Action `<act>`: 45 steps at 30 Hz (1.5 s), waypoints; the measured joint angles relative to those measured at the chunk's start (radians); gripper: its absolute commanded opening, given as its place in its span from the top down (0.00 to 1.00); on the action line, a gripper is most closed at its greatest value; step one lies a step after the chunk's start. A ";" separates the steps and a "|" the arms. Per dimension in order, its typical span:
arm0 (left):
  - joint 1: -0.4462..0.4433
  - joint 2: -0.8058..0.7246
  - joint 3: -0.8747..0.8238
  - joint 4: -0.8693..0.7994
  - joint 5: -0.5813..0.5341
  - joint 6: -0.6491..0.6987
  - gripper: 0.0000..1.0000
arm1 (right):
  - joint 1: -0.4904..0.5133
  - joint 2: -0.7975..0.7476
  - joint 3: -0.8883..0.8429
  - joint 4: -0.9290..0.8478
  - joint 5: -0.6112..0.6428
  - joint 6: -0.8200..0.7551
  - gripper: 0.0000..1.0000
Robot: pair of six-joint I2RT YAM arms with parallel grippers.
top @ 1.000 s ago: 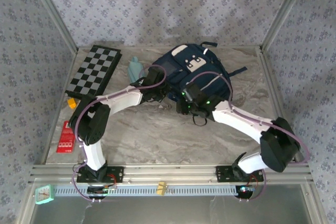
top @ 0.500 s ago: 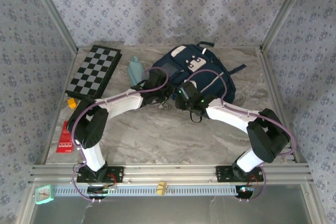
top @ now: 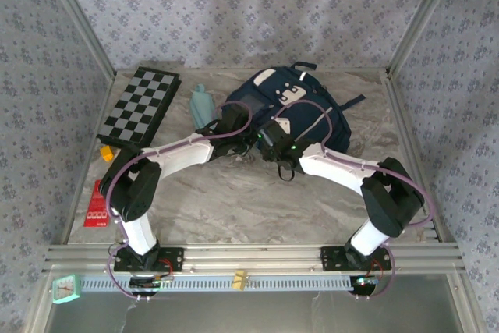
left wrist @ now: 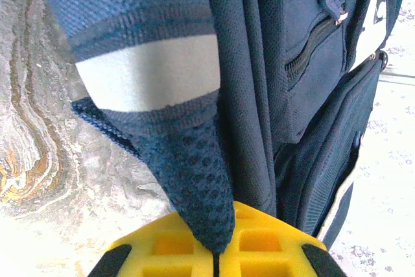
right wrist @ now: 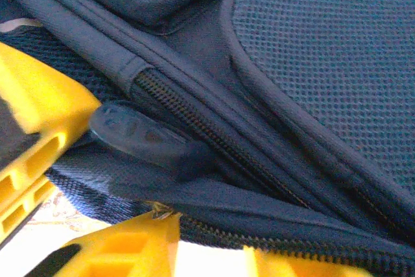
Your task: Pack the student bag
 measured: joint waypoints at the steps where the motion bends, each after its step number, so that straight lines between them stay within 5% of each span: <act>1: 0.000 0.000 0.000 -0.001 0.000 0.004 1.00 | 0.000 -0.002 0.000 -0.009 0.006 0.008 0.79; 10: 0.003 -0.001 0.000 -0.005 0.005 0.016 1.00 | -0.034 -0.100 -0.050 -0.063 -0.051 -0.011 0.84; 20: 0.003 -0.002 0.000 -0.009 0.015 0.014 1.00 | -0.024 -0.058 -0.044 0.008 -0.172 0.000 0.60; 29: 0.009 -0.006 -0.009 -0.004 0.007 0.010 1.00 | -0.019 0.051 0.051 0.001 -0.106 0.097 0.55; 45: -0.027 -0.041 -0.013 0.031 0.037 0.007 1.00 | -0.076 -0.084 0.029 -0.130 -0.111 0.060 0.80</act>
